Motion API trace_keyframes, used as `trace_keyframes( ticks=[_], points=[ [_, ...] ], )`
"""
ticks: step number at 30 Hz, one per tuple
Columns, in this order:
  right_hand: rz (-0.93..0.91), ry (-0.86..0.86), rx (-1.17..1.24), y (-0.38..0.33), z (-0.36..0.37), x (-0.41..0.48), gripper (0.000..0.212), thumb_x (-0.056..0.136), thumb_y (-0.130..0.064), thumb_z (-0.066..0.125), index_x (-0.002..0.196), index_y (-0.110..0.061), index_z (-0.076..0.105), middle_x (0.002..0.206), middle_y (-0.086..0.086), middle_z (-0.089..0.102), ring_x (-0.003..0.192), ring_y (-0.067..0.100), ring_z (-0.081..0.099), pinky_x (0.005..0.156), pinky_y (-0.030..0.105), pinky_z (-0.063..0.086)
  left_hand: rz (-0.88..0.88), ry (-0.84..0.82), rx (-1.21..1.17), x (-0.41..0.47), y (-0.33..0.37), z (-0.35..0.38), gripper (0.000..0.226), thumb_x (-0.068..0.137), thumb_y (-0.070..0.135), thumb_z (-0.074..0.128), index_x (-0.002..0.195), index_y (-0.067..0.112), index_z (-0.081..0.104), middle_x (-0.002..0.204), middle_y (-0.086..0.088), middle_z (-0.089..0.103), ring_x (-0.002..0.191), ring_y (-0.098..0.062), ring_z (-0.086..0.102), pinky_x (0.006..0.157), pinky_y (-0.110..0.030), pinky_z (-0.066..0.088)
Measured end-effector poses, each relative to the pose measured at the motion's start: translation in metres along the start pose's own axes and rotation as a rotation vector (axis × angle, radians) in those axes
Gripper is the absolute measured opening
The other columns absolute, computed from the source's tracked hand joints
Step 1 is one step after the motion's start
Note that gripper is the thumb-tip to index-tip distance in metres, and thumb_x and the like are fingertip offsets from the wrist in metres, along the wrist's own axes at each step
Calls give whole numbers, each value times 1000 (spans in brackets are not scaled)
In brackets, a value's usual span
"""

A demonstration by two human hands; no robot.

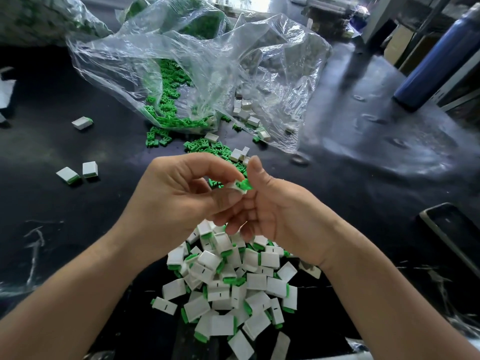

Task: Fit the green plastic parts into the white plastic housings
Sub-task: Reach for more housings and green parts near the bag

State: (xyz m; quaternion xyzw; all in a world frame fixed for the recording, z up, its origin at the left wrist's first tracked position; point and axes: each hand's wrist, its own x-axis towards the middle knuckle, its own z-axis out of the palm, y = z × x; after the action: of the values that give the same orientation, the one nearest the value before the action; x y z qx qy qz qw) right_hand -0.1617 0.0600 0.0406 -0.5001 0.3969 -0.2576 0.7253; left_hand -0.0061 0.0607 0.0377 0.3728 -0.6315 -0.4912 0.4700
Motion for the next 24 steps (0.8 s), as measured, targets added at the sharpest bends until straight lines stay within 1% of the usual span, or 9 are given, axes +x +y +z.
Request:
trace_keyframes(
  ticks=[5, 7, 8, 10, 12, 15, 19, 21, 24],
  points=[
    [-27, 24, 26, -1, 4, 0, 52, 68, -63, 46, 66, -15, 64, 63, 1, 63, 54, 10, 54, 50, 17, 41, 49, -13, 39, 0, 0, 0, 21, 61, 8, 75, 79, 17, 72, 57, 9, 64, 41, -6, 41, 42, -16, 38],
    [-39, 31, 32, -1, 6, 0, 50, 60, -65, 48, 60, -19, 67, 59, -1, 61, 51, 9, 52, 49, 17, 40, 86, -57, -21, 1, 0, 1, 12, 62, 7, 71, 75, 7, 71, 56, 7, 65, 40, -4, 47, 44, -14, 40],
    [-46, 38, 27, 0, 7, 0, 49, 61, -65, 48, 61, -19, 66, 57, -2, 60, 51, 9, 51, 49, 17, 39, 106, -78, -56, 0, 0, 2, 19, 64, 7, 69, 82, 0, 68, 57, 2, 66, 40, -6, 52, 45, -15, 43],
    [-45, 53, 31, 1, 9, 0, 51, 70, -64, 49, 65, -14, 59, 56, -2, 59, 50, 10, 49, 48, 17, 37, 112, -122, -137, 0, 1, 2, 31, 65, 8, 66, 95, 1, 64, 60, -12, 66, 43, -22, 59, 45, -26, 49],
    [-38, 41, 56, 2, 10, -1, 49, 71, -59, 46, 70, -11, 56, 57, -1, 59, 51, 9, 50, 48, 17, 37, 109, -107, -150, 0, 2, 2, 27, 65, 7, 67, 90, -2, 66, 59, -22, 61, 43, -34, 56, 43, -37, 50],
    [-28, -5, 66, 2, 10, -2, 55, 77, -59, 47, 76, -6, 59, 56, -3, 58, 49, 7, 49, 47, 16, 37, 78, -121, -151, 1, 3, 0, 20, 62, 4, 74, 79, -4, 69, 58, -17, 63, 43, -31, 58, 45, -33, 51],
    [-42, 3, 27, 4, 6, 0, 65, 76, -55, 42, 101, 1, 64, 59, 6, 52, 49, 9, 43, 46, 17, 32, 32, -124, -115, 1, 4, -2, 28, 57, 15, 78, 83, 7, 72, 56, -12, 66, 46, -25, 61, 42, -20, 42],
    [-47, -9, -22, 3, 8, -1, 58, 77, -59, 40, 85, -10, 70, 65, 10, 50, 52, 10, 42, 46, 17, 32, 48, -136, -104, 0, 4, -2, 21, 61, 17, 73, 78, 7, 72, 57, -14, 67, 46, -27, 61, 41, -26, 44],
    [-22, -40, -1, 3, 10, -3, 44, 76, -59, 43, 74, -20, 65, 57, -5, 49, 48, 6, 42, 43, 14, 31, 68, -166, -115, -1, 3, -3, 16, 65, 11, 68, 75, -2, 69, 59, -18, 66, 50, -34, 63, 42, -38, 50]
  ],
)
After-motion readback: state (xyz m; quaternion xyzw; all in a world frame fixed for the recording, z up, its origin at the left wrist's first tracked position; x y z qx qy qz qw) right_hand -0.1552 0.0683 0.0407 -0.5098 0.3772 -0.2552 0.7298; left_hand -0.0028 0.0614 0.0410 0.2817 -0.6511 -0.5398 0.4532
